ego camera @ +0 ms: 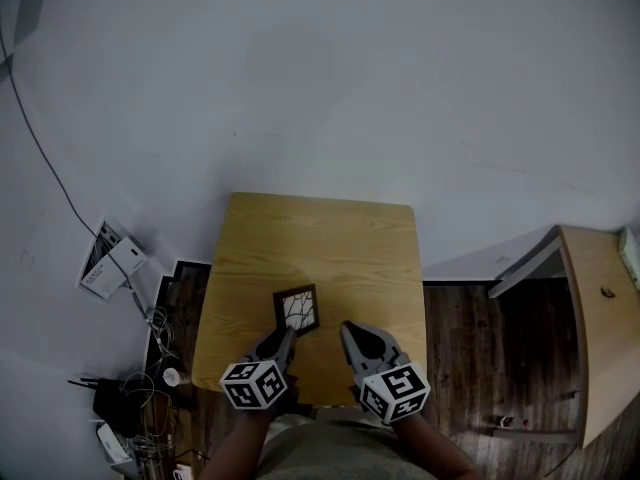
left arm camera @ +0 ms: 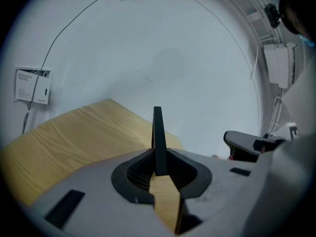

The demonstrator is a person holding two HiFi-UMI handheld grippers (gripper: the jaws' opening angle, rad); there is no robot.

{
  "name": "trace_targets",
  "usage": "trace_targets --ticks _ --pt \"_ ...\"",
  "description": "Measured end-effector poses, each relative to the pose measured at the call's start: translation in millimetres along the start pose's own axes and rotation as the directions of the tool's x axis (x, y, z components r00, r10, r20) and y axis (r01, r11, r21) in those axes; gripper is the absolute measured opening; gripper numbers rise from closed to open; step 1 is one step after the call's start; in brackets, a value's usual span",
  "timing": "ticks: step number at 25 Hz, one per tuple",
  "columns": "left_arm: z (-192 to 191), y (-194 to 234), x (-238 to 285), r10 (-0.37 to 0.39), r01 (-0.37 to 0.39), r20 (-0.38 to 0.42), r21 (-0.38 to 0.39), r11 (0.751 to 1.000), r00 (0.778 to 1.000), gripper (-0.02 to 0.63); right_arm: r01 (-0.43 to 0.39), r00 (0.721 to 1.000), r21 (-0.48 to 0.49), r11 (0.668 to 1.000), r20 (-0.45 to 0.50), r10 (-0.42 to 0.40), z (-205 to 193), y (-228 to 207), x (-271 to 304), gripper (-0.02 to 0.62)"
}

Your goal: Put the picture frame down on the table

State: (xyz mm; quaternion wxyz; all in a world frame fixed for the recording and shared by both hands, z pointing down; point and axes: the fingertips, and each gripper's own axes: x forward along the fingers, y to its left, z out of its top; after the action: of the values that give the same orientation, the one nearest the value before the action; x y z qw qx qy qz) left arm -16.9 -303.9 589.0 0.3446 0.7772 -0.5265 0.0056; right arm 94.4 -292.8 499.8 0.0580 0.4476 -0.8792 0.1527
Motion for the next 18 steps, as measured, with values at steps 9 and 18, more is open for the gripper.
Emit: trace_targets --ticks 9,18 --pt "-4 24 11 0.087 -0.084 -0.053 0.041 0.996 0.995 0.066 -0.02 1.0 -0.012 1.0 -0.014 0.02 -3 -1 10 0.0" --pt "-8 44 14 0.198 -0.192 -0.061 0.089 0.977 0.978 0.084 -0.026 0.999 -0.009 1.0 -0.022 0.026 -4 -3 13 0.0"
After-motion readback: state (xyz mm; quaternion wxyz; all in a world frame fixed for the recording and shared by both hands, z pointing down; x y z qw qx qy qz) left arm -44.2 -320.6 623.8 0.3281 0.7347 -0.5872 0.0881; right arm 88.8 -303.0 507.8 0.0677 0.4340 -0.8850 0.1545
